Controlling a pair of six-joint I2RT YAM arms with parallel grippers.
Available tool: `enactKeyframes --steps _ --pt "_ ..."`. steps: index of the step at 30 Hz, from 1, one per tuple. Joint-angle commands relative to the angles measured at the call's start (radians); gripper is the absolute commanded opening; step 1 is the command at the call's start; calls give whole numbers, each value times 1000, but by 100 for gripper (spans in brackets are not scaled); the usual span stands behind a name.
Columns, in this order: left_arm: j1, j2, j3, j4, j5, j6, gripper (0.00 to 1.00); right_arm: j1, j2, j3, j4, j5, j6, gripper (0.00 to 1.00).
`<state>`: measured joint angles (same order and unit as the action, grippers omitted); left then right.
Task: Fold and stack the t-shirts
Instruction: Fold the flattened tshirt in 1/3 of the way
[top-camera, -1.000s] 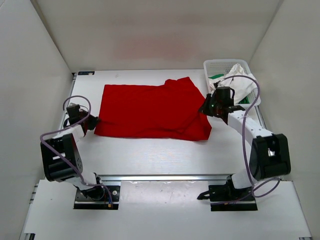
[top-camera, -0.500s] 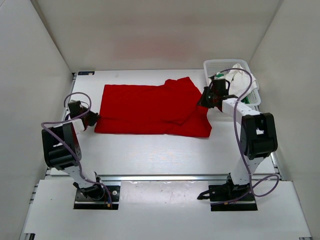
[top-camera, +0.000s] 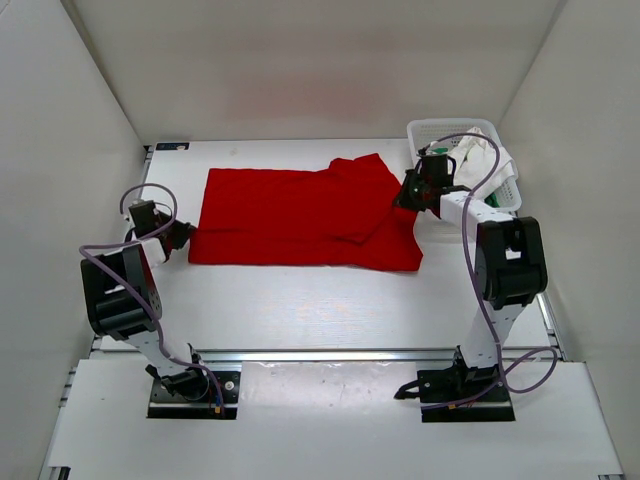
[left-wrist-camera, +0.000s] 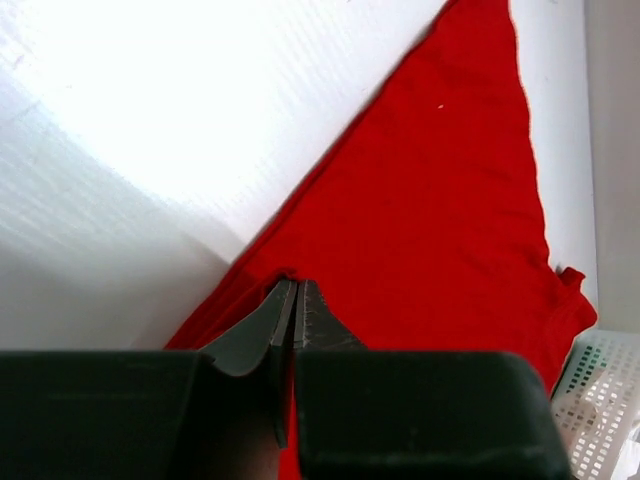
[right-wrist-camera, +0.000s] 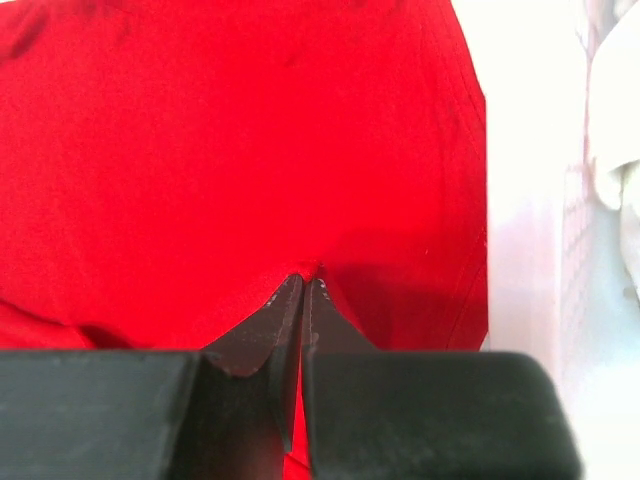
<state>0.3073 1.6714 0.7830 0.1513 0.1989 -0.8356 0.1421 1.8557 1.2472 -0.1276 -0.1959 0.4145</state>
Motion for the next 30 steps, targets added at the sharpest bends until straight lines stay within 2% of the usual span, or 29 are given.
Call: enactKeyframes --steps 1,3,6,8,10,14,15,16,18,21,23,25,30 --pt "7 -50 51 -4 -29 32 13 1 3 57 57 23 -3 0" --pt "10 -29 74 -36 -12 32 17 7 17 63 55 26 -3 2" --pt "33 16 82 -45 63 26 40 14 30 70 54 24 3 16" --pt "47 10 56 -32 80 1 45 13 19 73 51 19 4 22" --pt "64 -39 16 -6 79 -11 46 17 -16 72 51 16 12 26" --pt "67 -162 -66 -29 34 -2 38 36 -128 29 61 44 21 31" --pt "53 -201 -112 -29 25 -5 37 46 -174 -9 71 46 18 27" --pt "56 -217 -160 -25 20 -11 36 56 -208 -37 89 46 30 13" --pt "50 -297 -227 -21 2 -19 33 86 -277 -110 121 47 32 0" --pt "50 -376 -309 -32 -45 -14 33 131 -360 -227 166 67 46 0" --pt "56 -404 -352 -32 -67 -11 36 154 -418 -310 187 62 64 0" --pt "53 -424 -360 -50 -82 -16 37 163 -467 -371 194 84 72 1" --pt "26 -412 -352 -58 -112 -16 41 146 -579 -532 220 99 104 22"
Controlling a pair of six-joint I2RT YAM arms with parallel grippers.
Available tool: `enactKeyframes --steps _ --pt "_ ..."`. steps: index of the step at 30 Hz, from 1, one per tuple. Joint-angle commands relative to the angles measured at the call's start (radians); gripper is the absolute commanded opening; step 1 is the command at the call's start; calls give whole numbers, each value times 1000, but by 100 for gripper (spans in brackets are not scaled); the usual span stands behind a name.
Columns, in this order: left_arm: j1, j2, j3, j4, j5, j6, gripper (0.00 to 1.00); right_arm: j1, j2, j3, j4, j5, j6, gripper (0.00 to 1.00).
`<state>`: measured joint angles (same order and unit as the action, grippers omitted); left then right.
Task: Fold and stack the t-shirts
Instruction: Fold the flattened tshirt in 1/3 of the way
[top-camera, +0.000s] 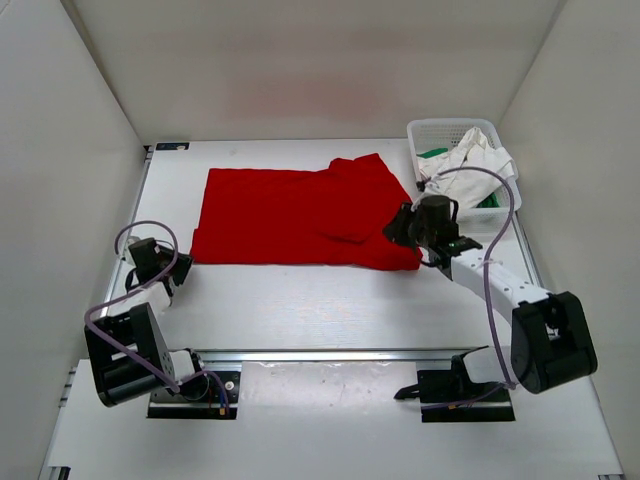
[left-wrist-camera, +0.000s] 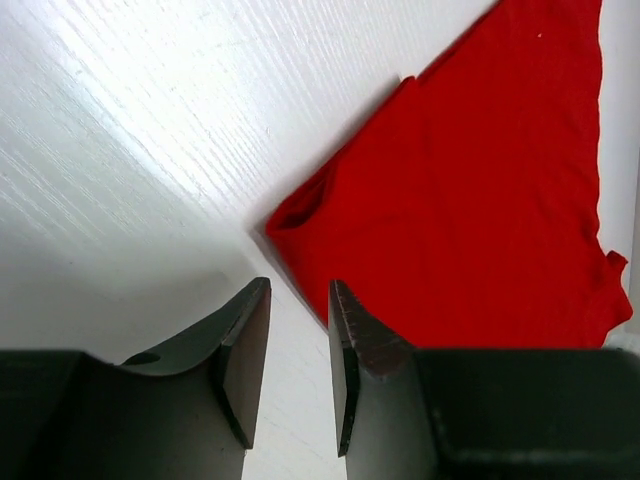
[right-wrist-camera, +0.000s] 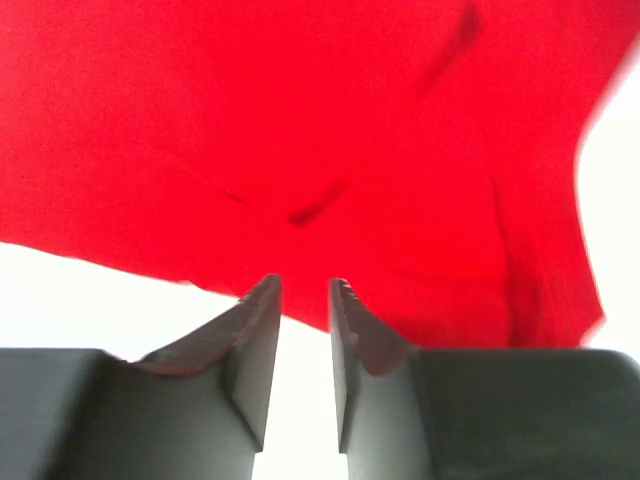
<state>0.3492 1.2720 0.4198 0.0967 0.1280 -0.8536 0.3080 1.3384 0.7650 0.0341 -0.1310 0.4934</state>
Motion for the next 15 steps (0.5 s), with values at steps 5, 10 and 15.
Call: enactKeyframes --steps 5,10,15 --pt "-13 76 31 35 -13 -30 39 -26 -108 -144 13 120 14 36" --pt "-4 142 53 49 -8 -24 38 -112 -131 -263 68 90 71 39" --pt "-24 205 77 67 -10 -15 33 -185 -113 -309 98 80 76 39"
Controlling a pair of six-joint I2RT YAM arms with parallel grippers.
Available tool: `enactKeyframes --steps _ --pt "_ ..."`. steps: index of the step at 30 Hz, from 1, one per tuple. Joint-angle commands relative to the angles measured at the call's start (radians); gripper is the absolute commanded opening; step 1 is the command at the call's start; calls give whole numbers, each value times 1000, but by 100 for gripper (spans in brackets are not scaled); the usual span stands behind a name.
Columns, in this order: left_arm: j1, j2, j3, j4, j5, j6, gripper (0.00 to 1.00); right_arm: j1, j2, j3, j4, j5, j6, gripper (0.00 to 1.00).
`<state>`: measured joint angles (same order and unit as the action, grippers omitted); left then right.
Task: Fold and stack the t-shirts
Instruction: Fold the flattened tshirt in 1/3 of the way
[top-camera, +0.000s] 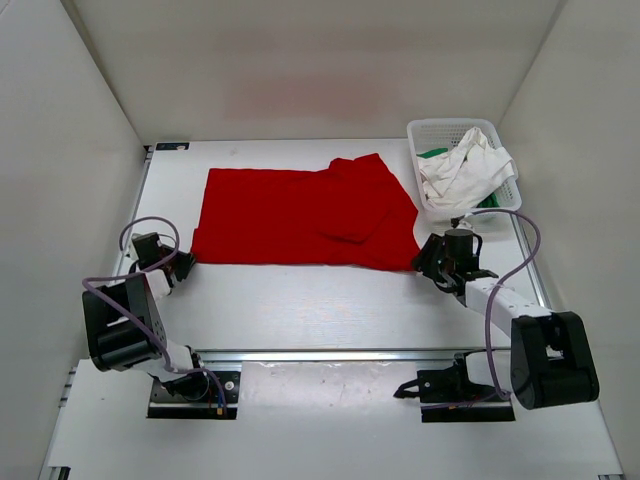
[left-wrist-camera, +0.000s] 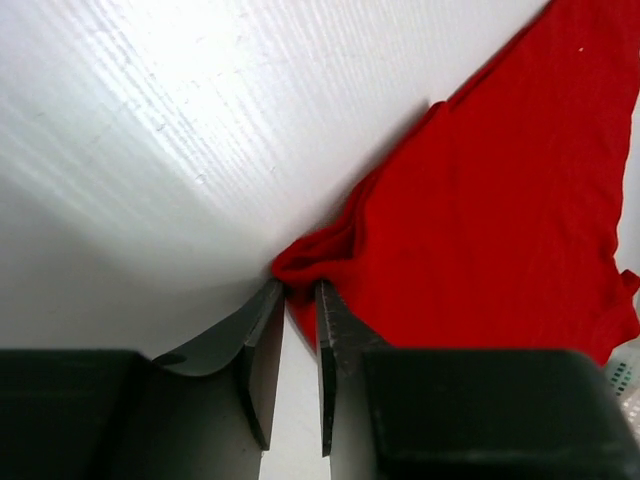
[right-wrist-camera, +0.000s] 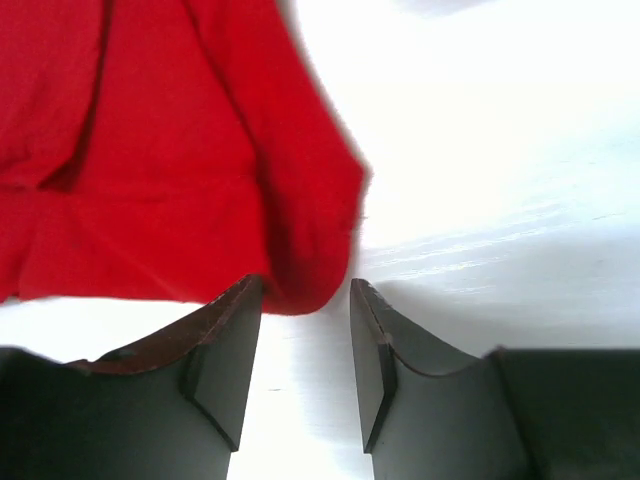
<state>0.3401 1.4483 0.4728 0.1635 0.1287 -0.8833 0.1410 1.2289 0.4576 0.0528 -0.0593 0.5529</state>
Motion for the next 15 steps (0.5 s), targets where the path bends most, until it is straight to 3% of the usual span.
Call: enactKeyframes --steps 1,7,9,13,15 --pt "-12 34 27 2 -5 12 30 -20 13 -13 96 1 16 39" --pt "-12 84 53 16 -6 20 10 -27 89 1 131 -43 30 37" --pt "-15 93 61 16 -5 18 0 -35 109 6 147 -66 41 26" --pt "-10 87 81 -5 -6 33 0 -43 127 12 156 -68 51 2" --pt "5 80 81 -18 -1 49 0 -38 112 13 140 -53 64 0"
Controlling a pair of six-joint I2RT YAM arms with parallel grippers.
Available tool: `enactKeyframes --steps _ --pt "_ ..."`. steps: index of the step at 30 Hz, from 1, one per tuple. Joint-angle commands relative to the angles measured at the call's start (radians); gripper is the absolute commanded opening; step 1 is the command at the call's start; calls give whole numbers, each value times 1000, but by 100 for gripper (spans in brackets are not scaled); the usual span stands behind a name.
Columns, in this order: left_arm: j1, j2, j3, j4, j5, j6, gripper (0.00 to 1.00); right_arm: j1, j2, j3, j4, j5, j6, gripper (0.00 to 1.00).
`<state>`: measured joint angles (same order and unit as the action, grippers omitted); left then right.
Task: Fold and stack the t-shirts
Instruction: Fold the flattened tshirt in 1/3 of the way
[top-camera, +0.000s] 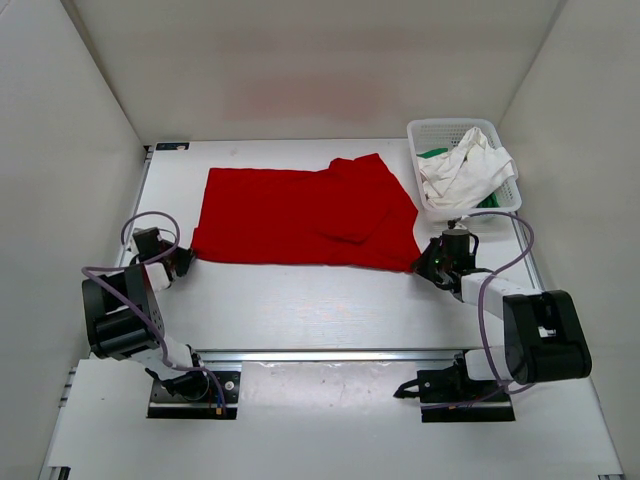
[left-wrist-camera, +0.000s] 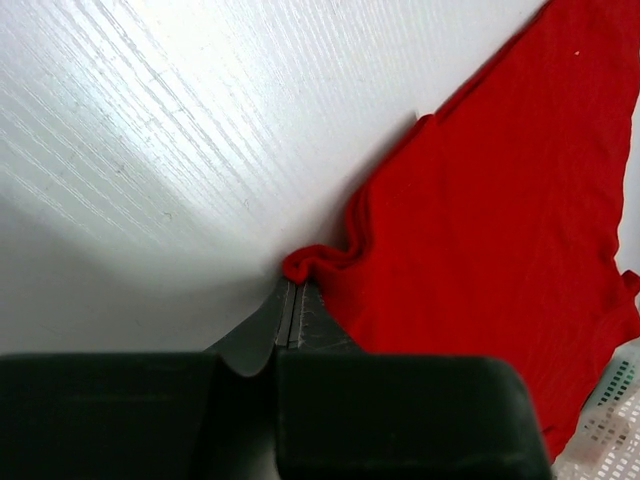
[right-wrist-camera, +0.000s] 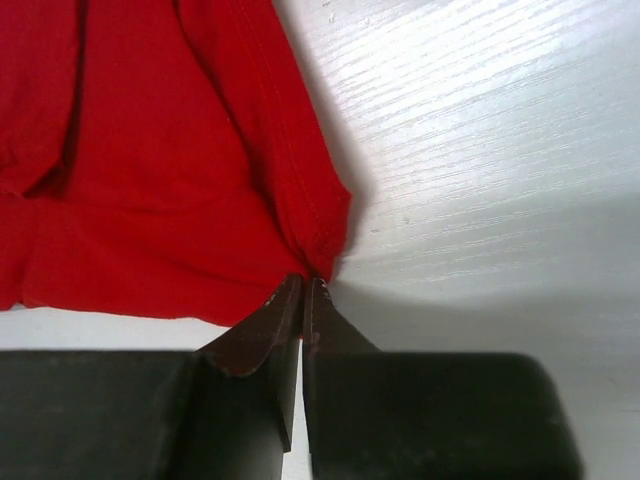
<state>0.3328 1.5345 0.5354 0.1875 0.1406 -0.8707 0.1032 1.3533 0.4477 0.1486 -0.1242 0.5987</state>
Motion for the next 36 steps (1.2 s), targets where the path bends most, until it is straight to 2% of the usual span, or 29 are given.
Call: enactKeyframes --steps 1,10,16,20,25,29,30,31,32,34,36 --pt "18 -8 24 -69 -16 39 0 0 -28 19 33 17 9 0" --pt "66 -96 -2 -152 -21 94 0 -39 -229 -93 -76 37 27 0" --pt "89 -168 -35 -218 -18 122 0 -76 -353 -194 -121 -5 32 0" --pt "136 -247 -78 -293 -10 150 0 -85 -419 -245 -168 -18 39 0" --pt "127 -448 -172 -402 -73 168 0 -94 -549 -277 -267 -51 61 0" --pt "97 -591 -198 -508 -137 191 16 -97 -647 -271 -349 -23 62 0" --pt "78 -596 -195 -504 -139 193 20 -92 -661 -264 -363 -14 55 3" --pt "72 -608 -198 -494 -160 199 28 -99 -666 -268 -363 -11 52 7" --pt "78 -616 -202 -491 -147 200 38 -96 -663 -261 -356 -23 58 19" --pt "89 -614 -190 -473 -141 200 50 -96 -646 -239 -351 -48 43 34" --pt "78 -606 -154 -473 -119 208 54 -83 -648 -196 -366 -23 17 42"
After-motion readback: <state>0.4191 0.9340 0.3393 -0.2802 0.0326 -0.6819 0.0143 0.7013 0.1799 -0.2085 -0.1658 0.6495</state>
